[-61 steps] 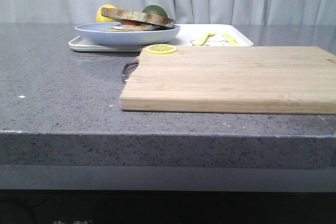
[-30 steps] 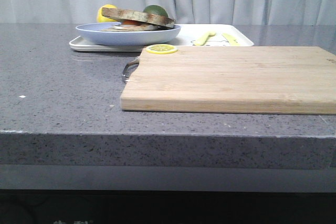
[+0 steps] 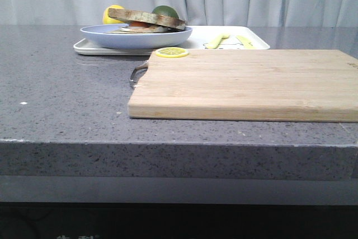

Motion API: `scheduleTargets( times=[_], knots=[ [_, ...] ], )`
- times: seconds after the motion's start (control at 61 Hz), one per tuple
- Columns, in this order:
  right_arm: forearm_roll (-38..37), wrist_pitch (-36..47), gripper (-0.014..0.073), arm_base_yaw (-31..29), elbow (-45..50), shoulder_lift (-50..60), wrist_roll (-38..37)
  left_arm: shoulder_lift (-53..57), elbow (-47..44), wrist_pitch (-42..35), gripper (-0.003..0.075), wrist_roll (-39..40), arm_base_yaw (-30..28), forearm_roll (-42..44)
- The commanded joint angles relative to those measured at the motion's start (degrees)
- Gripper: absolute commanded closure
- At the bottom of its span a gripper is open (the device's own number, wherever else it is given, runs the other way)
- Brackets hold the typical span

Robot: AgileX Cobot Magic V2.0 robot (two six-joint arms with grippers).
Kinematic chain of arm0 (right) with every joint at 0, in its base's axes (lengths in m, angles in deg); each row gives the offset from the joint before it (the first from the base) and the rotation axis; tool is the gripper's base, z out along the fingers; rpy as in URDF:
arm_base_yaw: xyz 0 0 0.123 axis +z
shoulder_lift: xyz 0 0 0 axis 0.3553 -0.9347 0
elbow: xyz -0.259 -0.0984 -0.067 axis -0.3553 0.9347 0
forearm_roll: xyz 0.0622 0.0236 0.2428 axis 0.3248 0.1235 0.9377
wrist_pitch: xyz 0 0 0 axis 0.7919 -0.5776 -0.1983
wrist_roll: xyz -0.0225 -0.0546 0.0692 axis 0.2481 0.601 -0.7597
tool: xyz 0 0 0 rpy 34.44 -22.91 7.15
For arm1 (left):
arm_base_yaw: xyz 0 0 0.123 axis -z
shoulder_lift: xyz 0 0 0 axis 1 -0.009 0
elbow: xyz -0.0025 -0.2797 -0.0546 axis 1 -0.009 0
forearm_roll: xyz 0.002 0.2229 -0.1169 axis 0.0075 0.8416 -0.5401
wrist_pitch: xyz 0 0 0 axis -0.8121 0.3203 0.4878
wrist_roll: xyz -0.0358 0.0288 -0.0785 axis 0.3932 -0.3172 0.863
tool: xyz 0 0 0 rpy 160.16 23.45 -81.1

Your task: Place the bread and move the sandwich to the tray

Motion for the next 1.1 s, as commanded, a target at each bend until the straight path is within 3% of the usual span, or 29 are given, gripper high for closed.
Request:
scheduleTargets(
  times=[0.0,0.279,0.919,1.017,1.083],
  knots=[
    [1.52,6.26,0.0664,-0.26,1.99,2.06,-0.03,1.36,-0.07,-4.19,0.0741,-0.04,-0.11,-0.10],
    [5.16,14.16,0.0664,-0.98,11.31,5.47,-0.03,1.36,-0.07,-4.19,0.0741,-0.04,-0.11,-0.10],
    [4.37,14.98,0.0664,-1.89,11.17,5.41,-0.14,1.36,-0.07,-4.19,0.0741,-0.04,-0.11,-0.10],
    [-3.26,15.77,0.0664,-1.89,11.17,5.46,-5.73,1.36,-0.07,-4.19,0.0741,-0.04,-0.11,-0.10],
    [-13.32,16.56,0.0664,-1.89,11.17,5.46,-15.71,1.36,-0.07,-4.19,0.0741,-0.04,-0.11,-0.10]
  ],
)
